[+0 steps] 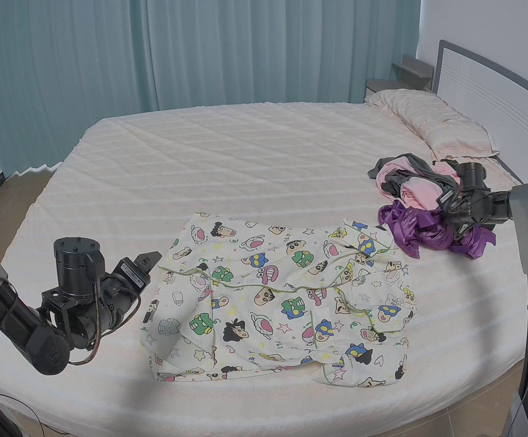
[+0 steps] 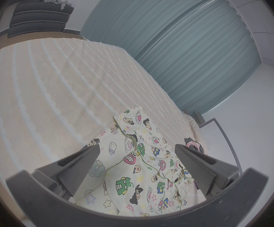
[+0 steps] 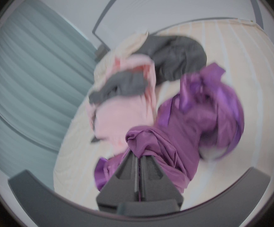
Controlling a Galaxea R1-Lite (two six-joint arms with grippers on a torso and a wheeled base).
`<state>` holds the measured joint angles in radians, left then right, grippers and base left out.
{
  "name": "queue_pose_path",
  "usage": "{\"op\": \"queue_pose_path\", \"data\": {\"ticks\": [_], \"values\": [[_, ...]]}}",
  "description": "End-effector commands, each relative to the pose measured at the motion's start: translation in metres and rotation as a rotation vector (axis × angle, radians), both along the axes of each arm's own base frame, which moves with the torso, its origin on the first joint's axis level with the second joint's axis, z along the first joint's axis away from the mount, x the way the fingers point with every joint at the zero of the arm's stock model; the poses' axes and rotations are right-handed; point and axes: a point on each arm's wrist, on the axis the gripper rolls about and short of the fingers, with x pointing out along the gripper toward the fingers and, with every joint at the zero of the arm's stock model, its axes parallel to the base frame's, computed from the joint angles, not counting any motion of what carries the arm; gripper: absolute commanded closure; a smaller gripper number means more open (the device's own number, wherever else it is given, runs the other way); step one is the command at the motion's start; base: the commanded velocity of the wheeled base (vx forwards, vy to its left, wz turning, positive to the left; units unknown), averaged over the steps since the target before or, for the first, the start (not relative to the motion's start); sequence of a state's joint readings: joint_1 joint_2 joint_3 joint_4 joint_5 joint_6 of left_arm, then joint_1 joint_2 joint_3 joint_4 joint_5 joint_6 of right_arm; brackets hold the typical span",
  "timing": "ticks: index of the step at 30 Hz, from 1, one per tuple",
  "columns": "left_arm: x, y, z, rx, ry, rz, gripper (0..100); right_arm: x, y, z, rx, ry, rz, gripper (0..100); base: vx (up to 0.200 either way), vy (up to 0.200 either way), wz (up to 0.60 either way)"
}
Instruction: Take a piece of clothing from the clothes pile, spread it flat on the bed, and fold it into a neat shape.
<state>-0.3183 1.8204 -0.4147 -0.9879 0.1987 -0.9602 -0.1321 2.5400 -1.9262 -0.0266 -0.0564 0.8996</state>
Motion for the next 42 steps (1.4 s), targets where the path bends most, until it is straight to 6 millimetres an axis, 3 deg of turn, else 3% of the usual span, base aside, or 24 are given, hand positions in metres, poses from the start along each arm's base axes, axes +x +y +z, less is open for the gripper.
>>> {"op": "queue_pose_path", "data": {"ticks": [1,3,8,9,13,19,26,27,28,34,42], "values": [[-0.001,0.0,0.001,-0.001,-0.005,0.0,0,-0.02,-0.069,0.064,-0.051,-0.195,-0.119,100,0.0,0.0,0.0],[-0.001,0.0,0.0,-0.001,-0.005,0.0,0,-0.025,-0.082,0.065,-0.072,-0.186,-0.121,100,0.0,0.0,0.0],[-0.002,0.0,0.001,-0.001,-0.005,-0.002,0,-0.027,-0.084,0.042,-0.072,-0.124,-0.117,100,0.0,0.0,0.0],[-0.002,0.0,0.0,-0.001,-0.002,0.0,0,-0.029,-0.083,0.036,-0.067,-0.103,-0.111,0,0.0,0.0,0.0],[-0.003,0.001,-0.001,0.0,0.001,0.0,0,-0.036,-0.075,0.024,-0.068,-0.033,-0.046,0,0.0,0.0,0.0],[-0.003,0.001,-0.001,0.001,0.002,0.0,0,-0.08,-0.057,0.031,-0.22,0.102,0.136,0,0.0,0.0,0.0],[-0.007,0.001,-0.001,0.003,0.006,-0.003,0,-0.133,-0.053,0.068,-0.22,0.122,0.211,0,0.0,0.0,0.0],[-0.007,0.001,-0.001,0.003,0.006,-0.003,0,-0.133,-0.053,0.068,-0.22,0.122,0.211,0,0.0,0.0,0.0],[-0.009,-0.001,-0.001,0.003,0.01,-0.014,0,-0.148,-0.047,0.072,-0.197,0.133,0.254,0,0.0,0.0,0.0],[-0.013,-0.007,-0.007,0.009,0.036,-0.05,0,-0.185,-0.011,0.053,-0.156,0.205,0.399,0,0.0,0.0,0.0],[-0.033,-0.012,-0.021,-0.006,0.13,-0.187,0,-0.208,0.032,0.033,-0.125,0.214,0.529,0,0.0,0.0,0.0]]}}
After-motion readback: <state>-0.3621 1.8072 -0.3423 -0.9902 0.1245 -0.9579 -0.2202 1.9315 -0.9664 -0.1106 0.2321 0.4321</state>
